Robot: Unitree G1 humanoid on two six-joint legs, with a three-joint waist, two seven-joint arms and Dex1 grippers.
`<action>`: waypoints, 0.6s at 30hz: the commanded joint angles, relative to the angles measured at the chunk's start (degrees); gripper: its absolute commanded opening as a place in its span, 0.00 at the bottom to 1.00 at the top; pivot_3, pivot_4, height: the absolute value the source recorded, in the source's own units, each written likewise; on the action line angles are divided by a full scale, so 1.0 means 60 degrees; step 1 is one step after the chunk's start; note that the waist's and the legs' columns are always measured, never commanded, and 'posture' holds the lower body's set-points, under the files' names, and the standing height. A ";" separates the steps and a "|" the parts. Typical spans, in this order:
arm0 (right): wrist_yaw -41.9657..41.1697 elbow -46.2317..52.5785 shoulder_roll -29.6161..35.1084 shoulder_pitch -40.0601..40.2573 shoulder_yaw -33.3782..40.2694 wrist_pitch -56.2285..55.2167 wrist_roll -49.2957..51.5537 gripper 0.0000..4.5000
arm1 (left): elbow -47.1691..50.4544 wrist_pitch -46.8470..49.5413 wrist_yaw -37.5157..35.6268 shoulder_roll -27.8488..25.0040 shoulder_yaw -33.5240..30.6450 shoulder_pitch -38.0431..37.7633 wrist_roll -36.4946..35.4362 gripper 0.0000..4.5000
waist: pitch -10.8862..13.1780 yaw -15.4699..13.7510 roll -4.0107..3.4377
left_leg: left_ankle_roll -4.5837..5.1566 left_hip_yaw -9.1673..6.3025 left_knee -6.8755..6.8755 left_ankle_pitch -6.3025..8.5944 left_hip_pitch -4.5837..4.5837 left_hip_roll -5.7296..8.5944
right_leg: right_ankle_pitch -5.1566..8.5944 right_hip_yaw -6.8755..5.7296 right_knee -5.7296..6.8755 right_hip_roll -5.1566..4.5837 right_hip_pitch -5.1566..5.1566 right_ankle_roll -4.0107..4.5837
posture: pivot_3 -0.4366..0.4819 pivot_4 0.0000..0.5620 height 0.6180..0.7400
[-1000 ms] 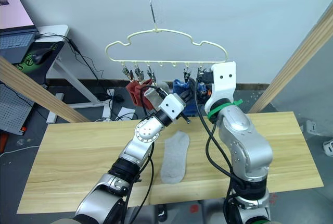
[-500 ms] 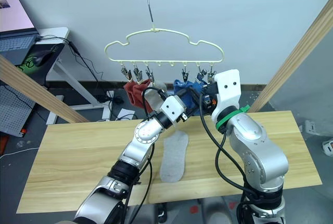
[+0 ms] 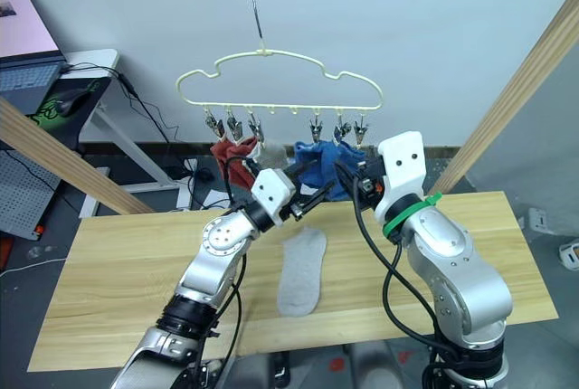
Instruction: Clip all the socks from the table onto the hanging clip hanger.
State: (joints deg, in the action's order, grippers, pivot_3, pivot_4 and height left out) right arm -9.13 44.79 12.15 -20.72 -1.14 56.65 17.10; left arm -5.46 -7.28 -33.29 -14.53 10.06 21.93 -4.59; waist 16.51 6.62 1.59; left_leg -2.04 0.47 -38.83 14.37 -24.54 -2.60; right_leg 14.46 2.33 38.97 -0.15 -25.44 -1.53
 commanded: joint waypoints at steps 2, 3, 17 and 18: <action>-0.0024 0.0488 0.0131 0.0122 0.0158 -0.0345 0.0048 0.75 | 0.1500 0.1053 -0.0741 -0.0604 -0.0482 -0.0606 -0.1069 0.64 | 0.0000 0.0002 0.0000 | 0.0000 0.0001 0.0000 0.0000 0.0001 -0.0004 | 0.0000 0.0002 0.0000 0.0000 0.0000 0.0000 | 0.24 0.48 0.99; -0.0012 0.0481 0.0164 0.0160 0.0159 -0.0372 0.0025 0.75 | 0.1735 0.1302 -0.0871 -0.0798 -0.0612 -0.0747 -0.1256 0.64 | -0.0001 0.0003 -0.0001 | 0.0000 0.0001 0.0000 0.0000 0.0001 -0.0006 | 0.0000 0.0001 0.0000 0.0001 0.0000 0.0000 | 0.25 0.48 0.99; 0.0425 -0.0371 0.0339 0.0664 0.0007 -0.1363 -0.0857 0.75 | 0.4419 0.3909 -0.3088 -0.3780 -0.2133 -0.1643 -0.3754 0.64 | -0.0023 -0.0023 0.0014 | -0.0002 0.0006 0.0001 -0.0001 0.0008 -0.0011 | 0.0019 0.0007 0.0000 -0.0005 0.0001 -0.0032 | 0.30 0.40 0.99; 0.0446 -0.0450 0.0299 0.0632 0.0064 -0.1358 -0.0872 0.75 | 0.4611 0.4131 -0.3221 -0.4005 -0.2261 -0.1682 -0.3966 0.64 | -0.0028 -0.0027 0.0022 | -0.0002 0.0007 0.0001 -0.0001 0.0008 -0.0011 | 0.0019 0.0008 0.0000 -0.0005 0.0001 -0.0032 | 0.30 0.40 0.99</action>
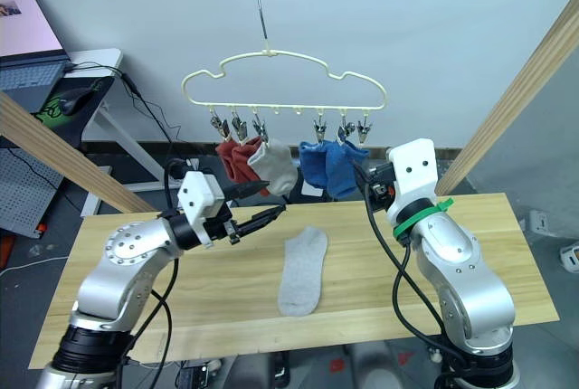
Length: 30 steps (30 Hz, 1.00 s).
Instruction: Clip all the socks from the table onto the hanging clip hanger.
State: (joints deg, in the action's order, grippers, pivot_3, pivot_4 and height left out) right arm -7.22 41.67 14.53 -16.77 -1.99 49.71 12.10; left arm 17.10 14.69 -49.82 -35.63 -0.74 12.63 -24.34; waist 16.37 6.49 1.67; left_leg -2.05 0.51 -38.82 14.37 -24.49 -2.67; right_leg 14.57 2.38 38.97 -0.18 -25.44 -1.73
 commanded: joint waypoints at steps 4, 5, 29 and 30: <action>0.0157 -0.0175 -0.0229 -0.0241 0.0257 -0.0231 -0.0059 0.75 | 0.1394 0.1500 -0.0522 -0.0925 -0.0820 -0.0022 -0.1642 0.64 | -0.0018 -0.0012 0.0018 | -0.0001 -0.0001 0.0001 0.0000 0.0000 -0.0001 | -0.0019 -0.0002 0.0002 0.0000 -0.0002 0.0032 | 0.31 0.39 0.99; 0.0162 -0.0222 -0.0283 -0.0314 0.0239 -0.0227 -0.0034 0.75 | 0.1507 0.1783 -0.0480 -0.0974 -0.0904 0.0072 -0.1906 0.64 | -0.0019 -0.0015 0.0018 | -0.0001 -0.0001 0.0000 0.0000 0.0000 0.0000 | -0.0019 -0.0001 0.0002 0.0001 -0.0002 0.0032 | 0.32 0.38 0.99; 0.0690 -0.1411 -0.1327 -0.1238 -0.0105 -0.0633 -0.0558 0.55 | 0.1200 0.2042 -0.0297 -0.0933 -0.0682 0.1040 -0.1667 0.65 | -0.0066 -0.0065 0.0042 | -0.0004 -0.0001 -0.0006 -0.0002 0.0000 0.0006 | -0.0023 -0.0001 0.0010 0.0002 -0.0002 0.0039 | 0.33 0.36 0.99; 0.0709 -0.1452 -0.1366 -0.1264 -0.0116 -0.0632 -0.0580 0.55 | 0.1169 0.2027 -0.0308 -0.0928 -0.0672 0.1057 -0.1635 0.65 | -0.0066 -0.0065 0.0042 | -0.0004 -0.0001 -0.0006 -0.0002 0.0000 0.0006 | -0.0023 -0.0001 0.0012 0.0002 -0.0002 0.0039 | 0.33 0.36 0.99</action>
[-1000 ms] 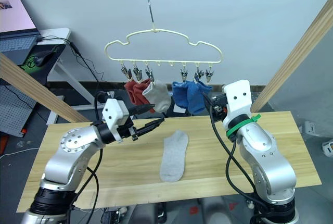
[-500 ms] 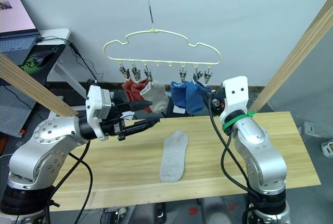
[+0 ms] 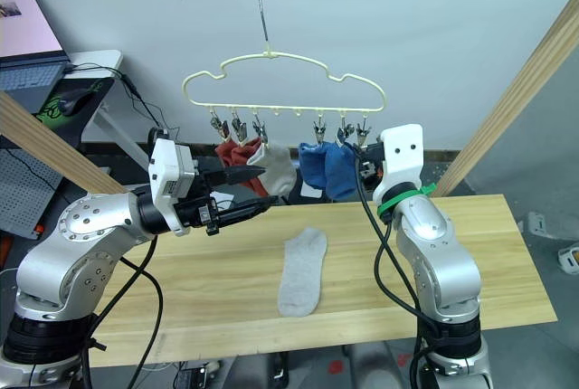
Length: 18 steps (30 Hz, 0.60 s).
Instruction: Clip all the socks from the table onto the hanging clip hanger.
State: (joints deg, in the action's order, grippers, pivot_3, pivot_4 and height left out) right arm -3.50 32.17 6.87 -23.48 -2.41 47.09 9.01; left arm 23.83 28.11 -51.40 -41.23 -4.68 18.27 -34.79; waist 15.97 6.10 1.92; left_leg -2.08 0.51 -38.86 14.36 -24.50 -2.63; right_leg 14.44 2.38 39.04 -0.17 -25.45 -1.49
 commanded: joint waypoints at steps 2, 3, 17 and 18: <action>0.0126 0.0007 -0.0159 -0.0220 -0.0083 -0.0225 -0.0129 0.55 | -0.0007 -0.0241 -0.0061 0.0012 0.0002 0.0147 0.0171 0.65 | -0.0008 0.0000 0.0004 | 0.0000 0.0000 -0.0001 0.0000 0.0000 0.0001 | 0.0000 0.0000 0.0002 0.0000 0.0000 0.0001 | 0.33 0.36 0.99; 0.0148 -0.0056 -0.0191 -0.0252 -0.0104 -0.0249 -0.0166 0.55 | -0.0027 -0.0255 -0.0073 0.0014 0.0004 0.0150 0.0195 0.65 | -0.0015 0.0000 0.0004 | -0.0001 0.0000 -0.0002 0.0000 0.0000 0.0002 | -0.0001 0.0000 0.0002 0.0000 0.0000 0.0001 | 0.33 0.36 0.99; 0.0399 -0.1024 -0.0496 -0.0785 -0.0138 -0.1069 -0.0764 0.55 | -0.0107 -0.0349 -0.0117 0.0061 0.0038 0.0122 0.0408 0.65 | -0.0028 -0.0014 0.0002 | -0.0001 0.0000 -0.0003 -0.0001 0.0000 0.0000 | -0.0003 -0.0001 0.0007 -0.0003 0.0000 0.0004 | 0.34 0.37 0.99; 0.0427 -0.1089 -0.0487 -0.0818 -0.0146 -0.1111 -0.0835 0.55 | -0.0099 -0.0349 -0.0115 0.0066 0.0044 0.0116 0.0415 0.65 | -0.0028 -0.0011 0.0002 | -0.0001 0.0001 -0.0004 -0.0001 0.0000 0.0000 | -0.0003 0.0000 0.0007 -0.0003 0.0000 0.0004 | 0.34 0.37 0.99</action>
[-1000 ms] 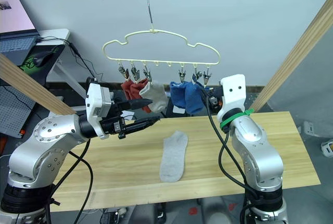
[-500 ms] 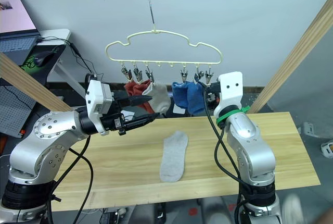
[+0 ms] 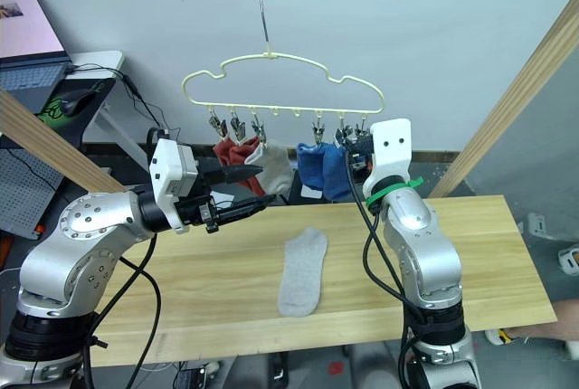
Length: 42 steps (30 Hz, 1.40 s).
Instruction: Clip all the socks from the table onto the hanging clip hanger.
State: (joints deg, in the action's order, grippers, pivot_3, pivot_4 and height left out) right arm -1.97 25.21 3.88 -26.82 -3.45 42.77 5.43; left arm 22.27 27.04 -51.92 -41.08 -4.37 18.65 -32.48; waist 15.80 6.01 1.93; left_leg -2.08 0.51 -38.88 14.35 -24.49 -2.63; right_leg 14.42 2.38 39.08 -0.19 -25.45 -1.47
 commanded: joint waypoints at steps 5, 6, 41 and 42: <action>0.0314 -0.0306 -0.0005 -0.0433 0.0033 -0.0597 -0.0485 0.55 | 0.0148 -0.0180 -0.0026 0.0060 0.0016 0.0070 0.0080 0.65 | -0.0002 -0.0002 0.0000 | 0.0000 -0.0004 -0.0001 0.0000 0.0000 0.0001 | -0.0001 -0.0002 0.0002 0.0000 0.0000 0.0001 | 0.34 0.37 0.99; 0.0327 -0.0388 -0.0025 -0.0460 0.0034 -0.0657 -0.0525 0.55 | 0.0142 -0.0183 -0.0030 0.0064 0.0016 0.0074 0.0092 0.65 | -0.0002 -0.0002 0.0000 | 0.0000 -0.0002 -0.0001 0.0000 0.0000 0.0001 | -0.0001 -0.0002 0.0002 0.0000 0.0000 0.0002 | 0.34 0.37 0.99; -0.0312 0.1345 0.0271 0.0530 0.0092 -0.0202 -0.0349 0.55 | -0.0106 -0.0387 -0.0076 0.0209 0.0122 0.0138 0.0349 0.65 | -0.0014 -0.0166 0.0000 | -0.0001 -0.0004 -0.0010 -0.0001 0.0001 0.0001 | -0.0005 -0.0006 0.0011 0.0001 0.0001 0.0008 | 0.33 0.37 0.99; -0.0293 0.1312 0.0293 0.0532 0.0063 -0.0169 -0.0378 0.55 | -0.0116 -0.0393 -0.0088 0.0213 0.0128 0.0143 0.0355 0.65 | -0.0015 -0.0164 0.0001 | -0.0001 -0.0002 -0.0010 -0.0001 0.0002 0.0001 | -0.0005 -0.0005 0.0012 0.0001 0.0001 0.0008 | 0.33 0.37 0.99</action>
State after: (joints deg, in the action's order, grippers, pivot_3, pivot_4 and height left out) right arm -3.75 30.99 5.48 -23.54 -3.14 41.99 3.42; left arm 20.66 25.78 -52.05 -40.06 -3.65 18.76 -30.28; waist 15.71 5.03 1.94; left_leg -2.09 0.51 -38.95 14.35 -24.47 -2.62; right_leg 14.39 2.36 39.17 -0.19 -25.44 -1.41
